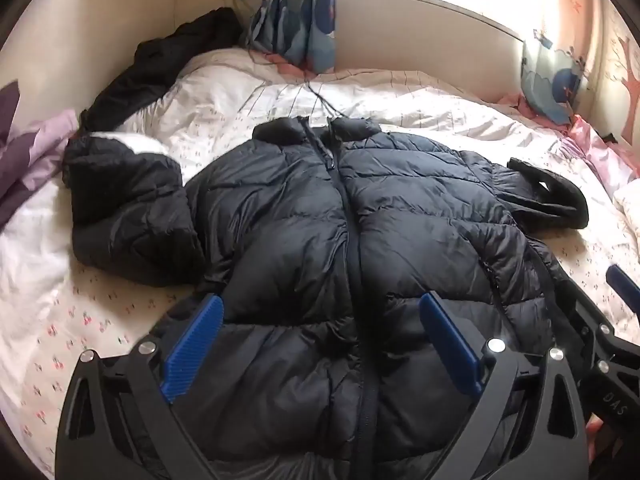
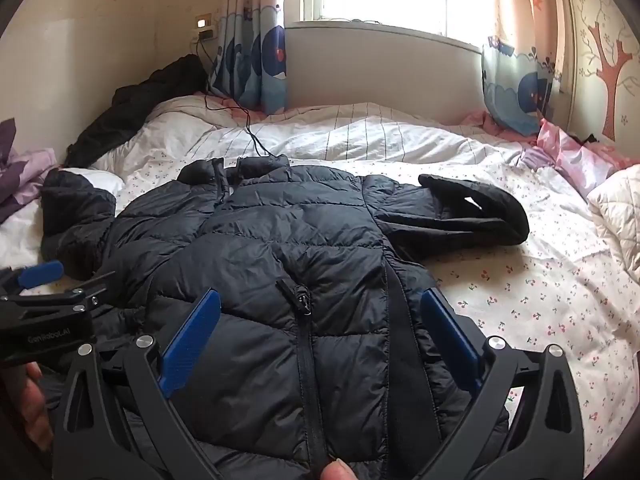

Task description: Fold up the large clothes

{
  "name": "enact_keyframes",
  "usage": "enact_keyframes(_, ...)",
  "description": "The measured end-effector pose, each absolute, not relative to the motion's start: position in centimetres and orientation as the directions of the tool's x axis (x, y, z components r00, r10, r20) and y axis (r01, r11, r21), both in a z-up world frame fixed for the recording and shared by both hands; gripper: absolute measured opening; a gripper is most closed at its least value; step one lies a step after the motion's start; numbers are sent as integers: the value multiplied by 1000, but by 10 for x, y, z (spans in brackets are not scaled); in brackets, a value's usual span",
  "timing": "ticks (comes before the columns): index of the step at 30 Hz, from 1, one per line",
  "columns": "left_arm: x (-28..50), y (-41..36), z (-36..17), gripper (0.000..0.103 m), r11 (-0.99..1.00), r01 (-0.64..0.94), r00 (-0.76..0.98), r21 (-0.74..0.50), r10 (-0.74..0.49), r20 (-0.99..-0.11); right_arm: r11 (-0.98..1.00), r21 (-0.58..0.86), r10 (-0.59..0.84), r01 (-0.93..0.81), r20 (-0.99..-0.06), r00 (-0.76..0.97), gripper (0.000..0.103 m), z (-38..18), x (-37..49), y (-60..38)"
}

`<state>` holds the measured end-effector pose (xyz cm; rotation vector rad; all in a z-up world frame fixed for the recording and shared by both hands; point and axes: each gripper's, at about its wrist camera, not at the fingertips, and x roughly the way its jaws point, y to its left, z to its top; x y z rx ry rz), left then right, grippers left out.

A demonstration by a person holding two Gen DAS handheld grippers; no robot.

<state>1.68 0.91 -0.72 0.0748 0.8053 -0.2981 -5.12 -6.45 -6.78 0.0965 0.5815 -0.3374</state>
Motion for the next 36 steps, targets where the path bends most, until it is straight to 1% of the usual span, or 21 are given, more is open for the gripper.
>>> enact_keyframes(3, 19, 11, -11, 95, 964, 256, 645, -70, -224, -731, 945, 10, -266, 326, -557, 787, 96, -68, -51, -66)
enact_keyframes(6, 21, 15, -10, 96, 975, 217, 671, -44, -182, -719, 950, 21, -247, 311, -559, 792, 96, -69, -51, -65)
enact_keyframes(11, 24, 10, -12, 96, 973, 229, 682, 6, -156, -715, 956, 29, -226, 292, -561, 797, 96, -71, -50, -62)
enact_keyframes(20, 23, 12, -12, 96, 974, 227, 693, 22, -145, -706, 966, 45, -188, 253, -547, 816, 96, -72, -50, -57)
enact_keyframes(28, 21, 7, -13, 96, 971, 217, 721, 100, -90, -687, 968, 24, -198, 250, -536, 820, 96, -71, -51, -55)
enact_keyframes(36, 22, 9, -15, 96, 972, 212, 715, 104, -81, -694, 970, 32, -187, 242, -537, 823, 96, -71, -52, -55)
